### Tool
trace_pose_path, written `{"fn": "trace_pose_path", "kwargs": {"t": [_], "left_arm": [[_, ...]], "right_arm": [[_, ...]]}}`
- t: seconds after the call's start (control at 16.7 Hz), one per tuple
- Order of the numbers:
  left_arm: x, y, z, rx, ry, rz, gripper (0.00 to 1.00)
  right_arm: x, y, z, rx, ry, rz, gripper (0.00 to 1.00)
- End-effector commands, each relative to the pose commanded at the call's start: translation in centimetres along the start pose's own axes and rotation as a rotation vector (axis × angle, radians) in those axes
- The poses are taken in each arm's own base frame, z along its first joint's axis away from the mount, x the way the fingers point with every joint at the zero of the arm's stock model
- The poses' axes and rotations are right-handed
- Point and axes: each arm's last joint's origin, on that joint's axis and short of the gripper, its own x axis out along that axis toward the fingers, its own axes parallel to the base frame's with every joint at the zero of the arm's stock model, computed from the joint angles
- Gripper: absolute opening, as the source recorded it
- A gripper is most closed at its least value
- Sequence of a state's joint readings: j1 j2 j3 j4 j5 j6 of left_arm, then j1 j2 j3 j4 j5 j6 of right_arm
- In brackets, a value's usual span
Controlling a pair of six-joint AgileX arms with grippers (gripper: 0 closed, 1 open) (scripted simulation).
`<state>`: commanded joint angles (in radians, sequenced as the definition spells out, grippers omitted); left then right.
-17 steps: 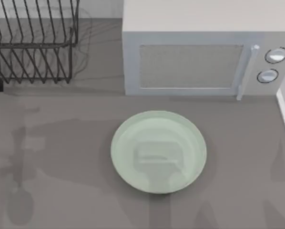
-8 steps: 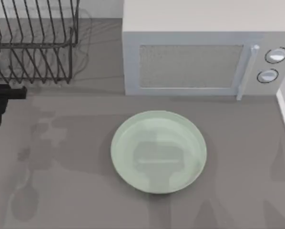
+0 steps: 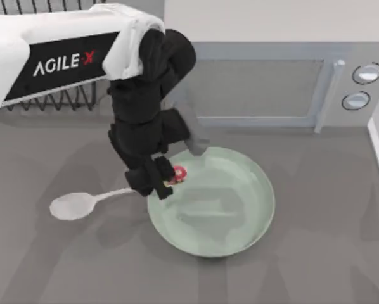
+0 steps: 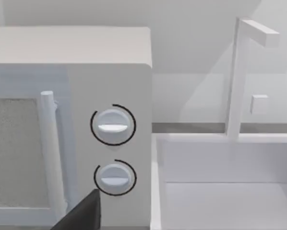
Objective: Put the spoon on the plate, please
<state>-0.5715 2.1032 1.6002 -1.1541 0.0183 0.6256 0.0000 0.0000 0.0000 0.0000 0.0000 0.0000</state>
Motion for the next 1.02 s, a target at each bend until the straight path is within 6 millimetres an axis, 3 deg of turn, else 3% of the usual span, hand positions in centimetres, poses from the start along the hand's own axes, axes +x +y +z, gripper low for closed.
{"fn": "trace_pose_path", "kwargs": {"t": [0.18, 0.36, 1.02], "left_arm": [[-0.6, -3.7, 5.1, 0.283, -0.03, 0.026, 0.0], [-1.8, -5.1, 7.6, 0.395, -0.075, 0.062, 0.0], [-2.8, -6.0, 7.7, 0.432, -0.091, 0.062, 0.0]], "right_arm": [[0.0, 0.0, 0.0, 0.0, 0.0, 0.0, 1.0], [0.0, 0.0, 0.0, 0.0, 0.0, 0.0, 1.0], [0.0, 0.0, 0.0, 0.0, 0.0, 0.0, 1.0]]}}
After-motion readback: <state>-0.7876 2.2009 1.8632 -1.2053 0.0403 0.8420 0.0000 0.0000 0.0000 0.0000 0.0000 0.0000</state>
